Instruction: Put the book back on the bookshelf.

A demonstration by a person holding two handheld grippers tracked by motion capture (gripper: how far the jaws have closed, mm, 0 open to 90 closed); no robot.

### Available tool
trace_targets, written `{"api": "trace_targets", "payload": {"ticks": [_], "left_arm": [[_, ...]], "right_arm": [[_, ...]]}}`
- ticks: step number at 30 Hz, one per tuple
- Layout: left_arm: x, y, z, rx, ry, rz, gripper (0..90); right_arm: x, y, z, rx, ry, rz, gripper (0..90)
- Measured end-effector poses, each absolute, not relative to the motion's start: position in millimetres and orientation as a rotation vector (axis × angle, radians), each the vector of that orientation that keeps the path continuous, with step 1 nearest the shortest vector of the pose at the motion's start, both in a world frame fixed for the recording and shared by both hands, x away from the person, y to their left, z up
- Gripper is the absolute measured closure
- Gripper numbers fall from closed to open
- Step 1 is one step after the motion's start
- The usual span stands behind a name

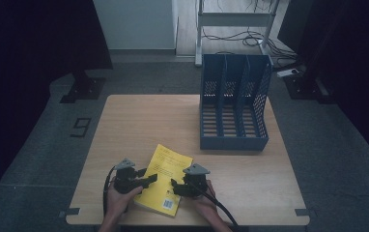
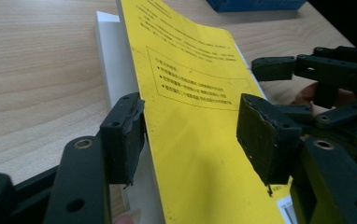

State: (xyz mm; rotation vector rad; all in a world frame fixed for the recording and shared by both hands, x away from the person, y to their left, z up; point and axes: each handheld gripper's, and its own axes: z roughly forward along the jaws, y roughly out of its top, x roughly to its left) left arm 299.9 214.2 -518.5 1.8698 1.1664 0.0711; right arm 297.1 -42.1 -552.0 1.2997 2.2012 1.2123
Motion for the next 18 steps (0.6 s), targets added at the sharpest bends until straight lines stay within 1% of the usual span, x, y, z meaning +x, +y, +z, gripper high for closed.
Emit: {"api": "trace_targets", "payload": {"ticks": [3, 9, 12, 16, 18], "left_arm": [[300.8, 216.6, -518.7, 1.851, 1.167, 0.044, 41.7], [301.0, 215.6, -519.9, 1.875, 1.174, 0.052, 42.3], [301.5, 216.8, -519.7, 1.872, 1.172, 0.029, 42.6], [301.9, 222.3, -514.9, 1.814, 1.130, -0.074, 43.4], [301.1, 220.1, -513.9, 1.832, 1.134, -0.053, 43.6]], "right_arm": [[297.3, -42.2, -552.0, 1.303, 2.202, 1.214, 19.9], [297.3, -42.3, -552.0, 1.303, 2.202, 1.215, 19.9], [297.4, -42.4, -552.0, 1.304, 2.203, 1.216, 19.9], [297.5, -42.8, -552.0, 1.306, 2.203, 1.219, 19.9], [297.6, -43.0, -552.0, 1.309, 2.202, 1.223, 19.9]]}}
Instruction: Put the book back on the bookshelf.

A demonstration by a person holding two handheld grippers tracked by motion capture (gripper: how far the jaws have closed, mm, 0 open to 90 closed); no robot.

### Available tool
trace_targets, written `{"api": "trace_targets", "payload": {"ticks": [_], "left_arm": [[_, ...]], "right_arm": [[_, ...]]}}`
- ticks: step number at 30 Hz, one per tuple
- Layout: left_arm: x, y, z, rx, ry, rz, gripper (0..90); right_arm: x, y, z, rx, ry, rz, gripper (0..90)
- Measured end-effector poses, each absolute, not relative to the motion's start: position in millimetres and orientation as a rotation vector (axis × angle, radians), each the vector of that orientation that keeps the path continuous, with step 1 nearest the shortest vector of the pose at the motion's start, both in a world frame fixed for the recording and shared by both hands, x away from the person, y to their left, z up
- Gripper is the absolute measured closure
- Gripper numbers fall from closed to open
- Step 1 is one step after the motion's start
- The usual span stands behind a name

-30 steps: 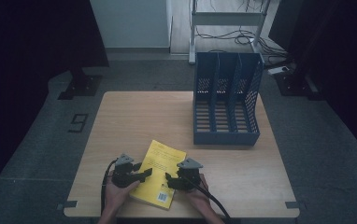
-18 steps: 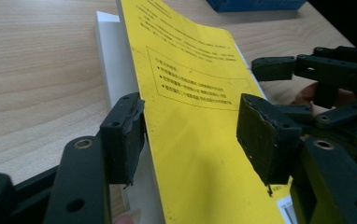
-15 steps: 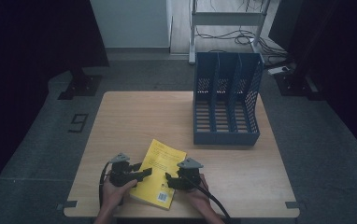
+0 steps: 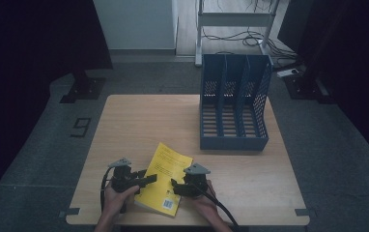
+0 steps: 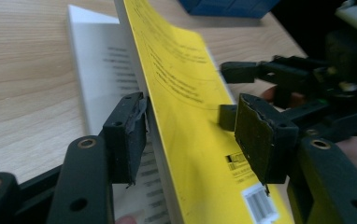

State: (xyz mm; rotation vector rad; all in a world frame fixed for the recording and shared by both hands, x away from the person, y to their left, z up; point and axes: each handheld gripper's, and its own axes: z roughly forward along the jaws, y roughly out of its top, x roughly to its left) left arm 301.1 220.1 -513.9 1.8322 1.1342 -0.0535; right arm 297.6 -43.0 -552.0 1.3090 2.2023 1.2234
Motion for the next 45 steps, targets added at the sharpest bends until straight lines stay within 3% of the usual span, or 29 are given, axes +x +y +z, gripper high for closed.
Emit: {"api": "trace_targets", "payload": {"ticks": [4, 13, 23, 31, 45], "left_arm": [[299.8, 215.0, -514.5, 1.880, 1.144, 0.001, 43.7], [301.5, 222.1, -512.8, 1.789, 1.115, -0.124, 45.4], [306.0, 219.9, -522.5, 1.866, 1.194, -0.130, 44.4], [307.6, 221.4, -523.4, 1.809, 1.184, -0.170, 44.0], [303.1, 208.5, -520.7, 1.922, 1.160, 0.008, 54.5]], "right_arm": [[297.6, -43.1, -552.0, 1.310, 2.202, 1.224, 20.0], [298.1, -44.4, -552.2, 1.321, 2.205, 1.237, 19.9], [298.5, -45.4, -552.5, 1.327, 2.211, 1.238, 20.2], [298.6, -45.4, -552.6, 1.328, 2.212, 1.237, 20.2], [298.5, -45.6, -552.5, 1.329, 2.210, 1.239, 20.4]]}}
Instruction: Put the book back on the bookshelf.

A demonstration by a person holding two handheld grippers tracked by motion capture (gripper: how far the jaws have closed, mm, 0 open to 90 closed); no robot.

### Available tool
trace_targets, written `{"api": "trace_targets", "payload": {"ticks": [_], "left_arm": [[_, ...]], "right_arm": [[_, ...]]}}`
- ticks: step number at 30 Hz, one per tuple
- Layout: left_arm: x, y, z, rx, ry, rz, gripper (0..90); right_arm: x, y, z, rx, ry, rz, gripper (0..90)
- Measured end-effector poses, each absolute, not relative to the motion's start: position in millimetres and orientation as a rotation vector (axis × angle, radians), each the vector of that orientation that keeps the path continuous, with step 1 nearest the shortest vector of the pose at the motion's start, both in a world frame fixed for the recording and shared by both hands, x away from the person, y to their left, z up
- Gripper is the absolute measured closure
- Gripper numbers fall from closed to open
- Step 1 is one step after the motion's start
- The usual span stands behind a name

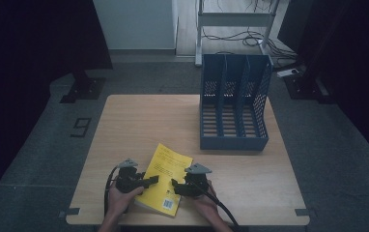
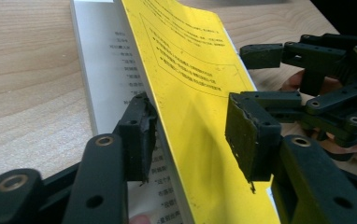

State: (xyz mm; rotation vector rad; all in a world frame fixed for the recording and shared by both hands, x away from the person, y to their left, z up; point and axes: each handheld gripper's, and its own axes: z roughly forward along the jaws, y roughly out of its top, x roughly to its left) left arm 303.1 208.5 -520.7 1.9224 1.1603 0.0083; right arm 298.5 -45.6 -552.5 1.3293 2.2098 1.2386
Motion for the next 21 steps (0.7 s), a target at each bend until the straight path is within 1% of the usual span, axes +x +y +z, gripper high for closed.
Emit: {"api": "trace_targets", "payload": {"ticks": [7, 11, 19, 21], "left_arm": [[302.8, 207.7, -520.9, 1.948, 1.156, 0.052, 61.3], [301.2, 208.5, -518.5, 1.935, 1.142, 0.062, 66.9], [297.2, 206.7, -513.7, 1.920, 1.116, 0.094, 73.0], [296.0, 206.4, -512.5, 1.908, 1.109, 0.096, 76.3]], "right_arm": [[298.4, -45.6, -552.5, 1.329, 2.209, 1.239, 20.5], [298.3, -45.7, -552.5, 1.329, 2.210, 1.238, 20.7], [298.4, -46.6, -552.5, 1.336, 2.209, 1.249, 20.9], [298.8, -47.7, -552.6, 1.344, 2.209, 1.263, 21.0]]}}
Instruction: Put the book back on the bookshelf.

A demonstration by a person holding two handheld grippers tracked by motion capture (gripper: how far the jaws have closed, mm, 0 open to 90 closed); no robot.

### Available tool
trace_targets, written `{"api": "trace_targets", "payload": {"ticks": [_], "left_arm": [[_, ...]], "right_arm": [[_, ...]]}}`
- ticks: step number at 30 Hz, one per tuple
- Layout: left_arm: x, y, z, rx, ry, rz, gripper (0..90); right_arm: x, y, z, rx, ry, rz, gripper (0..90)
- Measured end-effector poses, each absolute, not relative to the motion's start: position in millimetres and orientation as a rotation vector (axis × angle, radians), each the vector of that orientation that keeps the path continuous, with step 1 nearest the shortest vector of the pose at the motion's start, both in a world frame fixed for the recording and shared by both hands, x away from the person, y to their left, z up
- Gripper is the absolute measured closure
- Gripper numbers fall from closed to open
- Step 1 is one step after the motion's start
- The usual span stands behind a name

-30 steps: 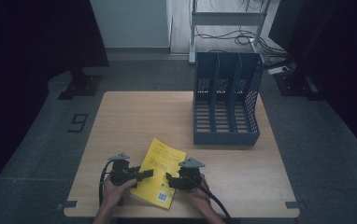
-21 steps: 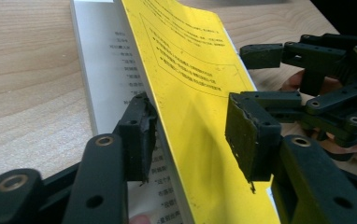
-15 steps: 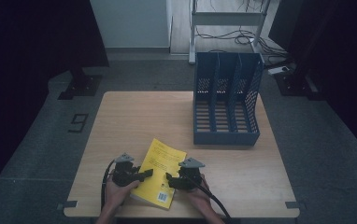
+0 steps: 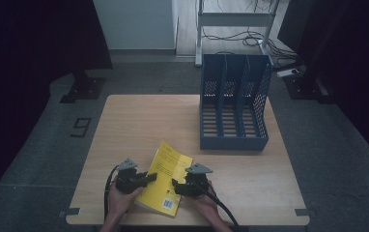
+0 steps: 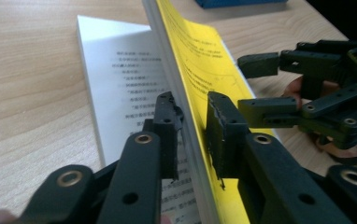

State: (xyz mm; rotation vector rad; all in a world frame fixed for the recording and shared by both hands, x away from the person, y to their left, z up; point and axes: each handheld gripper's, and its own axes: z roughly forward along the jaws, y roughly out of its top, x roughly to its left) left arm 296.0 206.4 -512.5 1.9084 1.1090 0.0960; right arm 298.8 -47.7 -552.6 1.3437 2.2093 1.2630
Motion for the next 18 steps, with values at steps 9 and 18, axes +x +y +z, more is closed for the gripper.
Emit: {"api": "trace_targets", "payload": {"ticks": [9, 18], "left_arm": [[289.7, 203.4, -510.3, 1.844, 1.065, 0.129, 80.3], [286.1, 201.4, -508.2, 1.802, 1.034, 0.154, 81.8]], "right_arm": [[299.3, -52.4, -552.4, 1.341, 2.209, 1.303, 20.5], [300.4, -57.2, -551.8, 1.311, 2.210, 1.313, 16.2]]}}
